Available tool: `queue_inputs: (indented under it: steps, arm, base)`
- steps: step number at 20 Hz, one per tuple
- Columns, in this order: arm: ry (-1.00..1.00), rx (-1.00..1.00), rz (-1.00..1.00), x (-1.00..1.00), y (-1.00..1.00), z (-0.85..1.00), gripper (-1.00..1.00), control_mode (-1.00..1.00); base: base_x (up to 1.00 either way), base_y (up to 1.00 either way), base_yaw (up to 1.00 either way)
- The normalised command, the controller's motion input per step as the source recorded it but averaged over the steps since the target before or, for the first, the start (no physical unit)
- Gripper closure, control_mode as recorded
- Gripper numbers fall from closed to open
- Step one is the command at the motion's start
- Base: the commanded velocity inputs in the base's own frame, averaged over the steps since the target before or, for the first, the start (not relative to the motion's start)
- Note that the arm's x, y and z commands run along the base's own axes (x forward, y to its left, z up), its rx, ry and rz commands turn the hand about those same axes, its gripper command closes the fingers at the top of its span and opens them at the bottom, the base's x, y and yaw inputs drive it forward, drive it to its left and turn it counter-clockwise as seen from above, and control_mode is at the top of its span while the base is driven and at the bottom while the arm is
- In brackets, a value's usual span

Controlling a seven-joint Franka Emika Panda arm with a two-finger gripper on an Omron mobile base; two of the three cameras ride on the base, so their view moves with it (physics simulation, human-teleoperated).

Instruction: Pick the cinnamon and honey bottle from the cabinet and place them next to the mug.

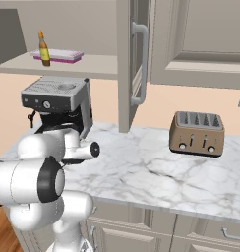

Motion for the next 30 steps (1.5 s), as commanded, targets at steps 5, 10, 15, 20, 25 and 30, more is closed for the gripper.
queue_inputs:
  steps: [5, 10, 15, 20, 25, 30]
  arm:
    - [0.01, -0.01, 0.00, 0.11, 0.00, -0.24, 1.00, -1.00]
    - [0.00, 0.00, 0.00, 0.05, 0.00, -0.21, 1.00, -1.00]
    - [0.00, 0.00, 0.00, 0.00, 0.00, 0.00, 1.00, -1.00]
    - [0.00, 0.00, 0.00, 0.00, 0.00, 0.00, 1.00, -1.00]
    - [0.00, 0.00, 0.00, 0.00, 0.00, 0.00, 1.00, -1.00]
    - [-0.01, 0.00, 0.00, 0.00, 0.02, 0.00, 1.00, -1.00]
  base:
    - [0.00, 0.00, 0.00]
    - [0.00, 0.00, 0.00]
    - [0.00, 0.00, 0.00]
    - [0.00, 0.00, 0.00]
    - [0.00, 0.00, 0.00]
    - [0.00, 0.00, 0.00]
